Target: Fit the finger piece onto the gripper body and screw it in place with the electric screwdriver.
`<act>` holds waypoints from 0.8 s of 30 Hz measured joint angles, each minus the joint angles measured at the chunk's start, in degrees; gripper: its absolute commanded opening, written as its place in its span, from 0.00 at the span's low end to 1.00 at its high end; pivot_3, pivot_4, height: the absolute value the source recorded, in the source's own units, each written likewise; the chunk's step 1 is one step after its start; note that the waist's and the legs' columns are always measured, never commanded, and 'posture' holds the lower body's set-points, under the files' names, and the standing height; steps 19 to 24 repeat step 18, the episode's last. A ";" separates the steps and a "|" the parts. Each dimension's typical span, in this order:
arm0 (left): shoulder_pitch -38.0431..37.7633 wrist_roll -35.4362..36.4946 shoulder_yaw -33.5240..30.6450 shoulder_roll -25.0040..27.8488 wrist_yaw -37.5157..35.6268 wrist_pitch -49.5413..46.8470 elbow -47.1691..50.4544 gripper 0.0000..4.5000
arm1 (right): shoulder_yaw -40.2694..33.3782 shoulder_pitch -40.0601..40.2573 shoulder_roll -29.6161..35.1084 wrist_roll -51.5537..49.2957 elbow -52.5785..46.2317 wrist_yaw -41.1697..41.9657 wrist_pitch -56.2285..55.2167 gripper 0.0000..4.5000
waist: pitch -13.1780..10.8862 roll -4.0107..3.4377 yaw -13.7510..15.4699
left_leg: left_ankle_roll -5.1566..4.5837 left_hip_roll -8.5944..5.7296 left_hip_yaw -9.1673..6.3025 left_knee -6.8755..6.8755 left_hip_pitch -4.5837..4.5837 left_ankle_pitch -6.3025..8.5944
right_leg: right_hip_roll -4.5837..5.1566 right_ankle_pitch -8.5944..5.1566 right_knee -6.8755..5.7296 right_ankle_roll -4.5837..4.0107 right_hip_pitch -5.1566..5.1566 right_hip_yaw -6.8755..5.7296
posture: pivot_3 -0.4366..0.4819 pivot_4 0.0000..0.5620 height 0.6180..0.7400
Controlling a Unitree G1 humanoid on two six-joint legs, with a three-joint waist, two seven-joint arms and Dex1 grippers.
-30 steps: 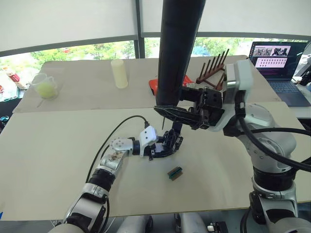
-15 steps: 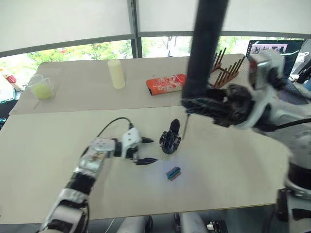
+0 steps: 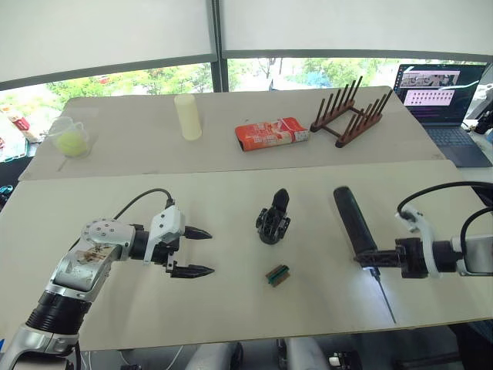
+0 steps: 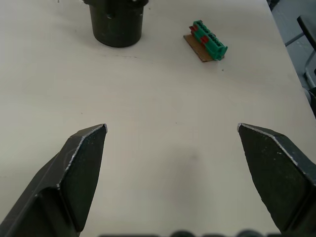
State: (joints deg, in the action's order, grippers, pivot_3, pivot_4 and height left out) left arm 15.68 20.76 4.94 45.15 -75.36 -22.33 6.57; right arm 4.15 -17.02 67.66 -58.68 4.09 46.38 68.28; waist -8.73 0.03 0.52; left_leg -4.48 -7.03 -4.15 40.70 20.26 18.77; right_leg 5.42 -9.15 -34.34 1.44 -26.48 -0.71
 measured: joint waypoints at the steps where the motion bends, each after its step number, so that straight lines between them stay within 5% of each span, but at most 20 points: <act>1: -0.01 0.13 -0.29 0.04 0.23 -0.12 0.11 1.00 | 1.23 -0.45 0.01 2.18 0.37 2.43 -1.80 0.42 | 0.00 0.00 -0.12 | 0.01 0.02 0.01 0.01 -0.02 0.00 | -0.03 0.00 0.00 0.01 0.03 0.00 | 0.48 0.27 1.00; 2: -0.07 0.31 -0.52 0.26 0.42 -0.18 0.29 1.00 | 2.38 -0.99 0.01 5.12 1.38 5.59 -4.23 0.65 | 0.00 0.01 -0.20 | 0.01 0.04 0.00 0.02 -0.04 0.00 | -0.03 0.02 0.05 0.03 0.10 -0.02 | 0.48 0.27 1.00; 7: -2.17 1.94 -2.40 4.39 -0.77 -1.89 0.29 1.00 | 0.16 0.66 3.58 13.26 4.91 17.45 -14.62 0.99 | -0.05 -0.07 0.28 | 0.00 -0.01 -0.02 0.01 0.00 0.01 | -0.12 0.10 0.20 0.16 0.07 -0.05 | 0.48 0.27 1.00; 15: -2.38 6.67 -10.96 15.16 -6.18 -6.70 -3.20 1.00 | -18.57 18.66 8.86 24.81 9.17 38.51 -47.27 0.99 | -0.09 -0.14 0.18 | 0.16 -0.01 0.00 -0.01 -0.05 0.10 | -0.23 0.09 0.25 0.18 0.13 -0.06 | 0.48 0.27 1.00; 18: -2.50 6.65 -13.24 16.82 -7.04 -6.44 -5.48 1.00 | -25.38 20.53 8.28 26.11 12.33 40.15 -51.08 0.99 | -0.10 -0.20 -0.09 | 0.44 0.00 0.03 -0.01 -0.12 0.23 | -0.13 0.11 0.23 0.15 0.19 -0.01 | 0.48 0.27 1.00; 24: -2.50 6.65 -13.24 16.82 -7.04 -6.44 -5.48 1.00 | -25.38 20.53 8.28 26.11 12.33 40.15 -51.08 0.99 | -0.10 -0.20 -0.09 | 0.44 0.00 0.03 -0.01 -0.12 0.23 | -0.13 0.11 0.23 0.15 0.19 -0.01 | 0.48 0.27 1.00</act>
